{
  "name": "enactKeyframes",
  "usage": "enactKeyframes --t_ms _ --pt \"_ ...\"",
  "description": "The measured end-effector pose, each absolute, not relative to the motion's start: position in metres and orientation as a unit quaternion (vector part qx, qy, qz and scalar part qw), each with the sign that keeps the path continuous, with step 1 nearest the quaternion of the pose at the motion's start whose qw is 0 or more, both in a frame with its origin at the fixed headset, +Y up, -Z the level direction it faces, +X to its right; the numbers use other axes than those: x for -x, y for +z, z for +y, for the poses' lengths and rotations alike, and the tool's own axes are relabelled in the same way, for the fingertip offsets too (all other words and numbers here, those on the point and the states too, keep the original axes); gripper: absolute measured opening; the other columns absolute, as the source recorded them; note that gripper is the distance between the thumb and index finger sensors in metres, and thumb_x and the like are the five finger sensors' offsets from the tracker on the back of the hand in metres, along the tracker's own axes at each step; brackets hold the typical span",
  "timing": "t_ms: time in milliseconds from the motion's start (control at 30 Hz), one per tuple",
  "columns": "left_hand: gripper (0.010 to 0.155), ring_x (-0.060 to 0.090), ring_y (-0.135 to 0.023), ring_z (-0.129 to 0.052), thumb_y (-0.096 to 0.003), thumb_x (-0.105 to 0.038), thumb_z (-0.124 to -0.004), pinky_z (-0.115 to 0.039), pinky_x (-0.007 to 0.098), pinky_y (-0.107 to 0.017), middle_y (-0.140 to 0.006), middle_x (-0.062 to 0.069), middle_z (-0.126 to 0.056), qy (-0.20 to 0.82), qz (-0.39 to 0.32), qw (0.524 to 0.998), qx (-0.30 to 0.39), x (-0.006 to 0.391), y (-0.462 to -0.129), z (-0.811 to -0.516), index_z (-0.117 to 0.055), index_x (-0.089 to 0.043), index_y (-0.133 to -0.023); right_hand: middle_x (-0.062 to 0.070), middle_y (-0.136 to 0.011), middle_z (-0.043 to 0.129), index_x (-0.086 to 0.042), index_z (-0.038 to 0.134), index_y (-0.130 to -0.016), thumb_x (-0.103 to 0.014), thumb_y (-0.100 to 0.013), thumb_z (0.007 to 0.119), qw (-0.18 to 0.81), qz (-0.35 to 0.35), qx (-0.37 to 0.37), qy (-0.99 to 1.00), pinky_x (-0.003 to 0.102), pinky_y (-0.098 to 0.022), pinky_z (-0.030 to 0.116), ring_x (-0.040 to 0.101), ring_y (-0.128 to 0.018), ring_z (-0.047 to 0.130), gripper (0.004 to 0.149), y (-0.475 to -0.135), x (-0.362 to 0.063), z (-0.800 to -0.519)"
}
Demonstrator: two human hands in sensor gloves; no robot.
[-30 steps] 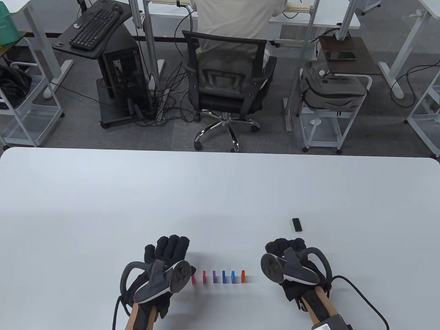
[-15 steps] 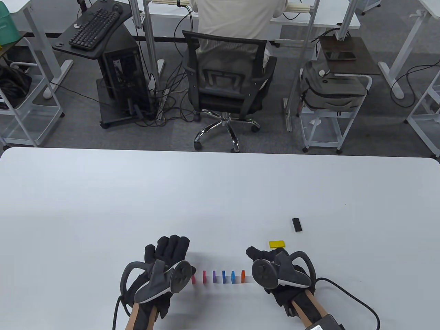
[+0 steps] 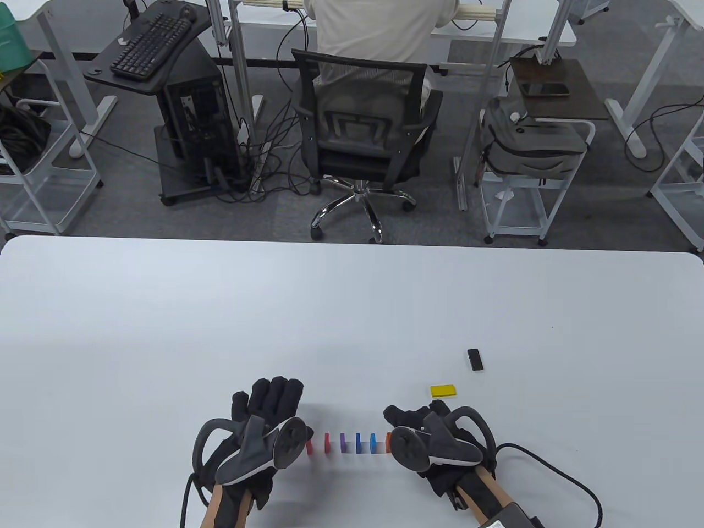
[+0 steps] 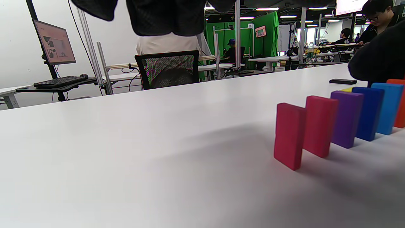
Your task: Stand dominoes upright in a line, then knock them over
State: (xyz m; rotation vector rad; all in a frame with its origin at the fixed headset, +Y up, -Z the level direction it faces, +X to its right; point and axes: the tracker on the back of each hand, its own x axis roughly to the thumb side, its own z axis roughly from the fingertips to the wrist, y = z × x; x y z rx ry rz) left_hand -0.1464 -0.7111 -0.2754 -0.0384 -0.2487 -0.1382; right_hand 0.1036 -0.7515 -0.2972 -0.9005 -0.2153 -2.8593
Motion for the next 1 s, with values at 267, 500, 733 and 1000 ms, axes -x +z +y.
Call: enactKeyframes --t_ms 267,500,733,1000 --pt "0.079 0.041 -0.113 -0.056 -0.0518 -0.059 -0.053 -0.05 0.062 -0.078 -0.124 0.013 -0.05 -0.07 -0.124 0.99 0.02 0.146 -0.2755 -0.7113 -0.03 -0.021 -0.117 0.005 -0.1 0.077 -0.01 0.039 -0.111 -0.031 -0.054 0.079 0.075 -0.075 0.3 -0.948 0.068 -0.072 0.055 0.034 -0.093 0.081 0.072 -0.2967 -0.102 -0.7498" --pt "0.079 0.041 -0.113 -0.056 -0.0518 -0.059 -0.053 -0.05 0.062 -0.078 -0.124 0.013 -0.05 -0.071 -0.124 0.989 0.021 0.1458 -0.2752 -0.7109 -0.031 -0.021 -0.117 0.005 -0.1 0.076 -0.011 0.039 -0.111 -0.031 -0.054 0.079 0.077 -0.076 0.302 -0.947 0.068 -0.072 0.055 0.034 -0.093 0.08 0.072 -0.2966 -0.101 -0.7499" --pt "0.079 0.041 -0.113 -0.056 -0.0517 -0.059 -0.053 -0.05 0.062 -0.077 -0.124 0.013 -0.05 -0.072 -0.124 0.989 0.021 0.1456 -0.2752 -0.7111 -0.031 -0.021 -0.117 0.006 -0.101 0.076 -0.011 0.039 -0.111 -0.031 -0.054 0.079 0.083 -0.08 0.302 -0.946 0.069 -0.072 0.054 0.035 -0.094 0.079 0.072 -0.2962 -0.1 -0.7499" --pt "0.079 0.041 -0.113 -0.056 -0.0517 -0.059 -0.053 -0.05 0.062 -0.078 -0.124 0.013 -0.05 -0.072 -0.124 0.989 0.02 0.1457 -0.2753 -0.7108 -0.03 -0.021 -0.117 0.01 -0.108 0.07 -0.012 0.037 -0.112 -0.035 -0.054 0.079 0.081 -0.087 0.295 -0.948 0.069 -0.072 0.051 0.041 -0.1 0.073 0.075 -0.2972 -0.1035 -0.7442"
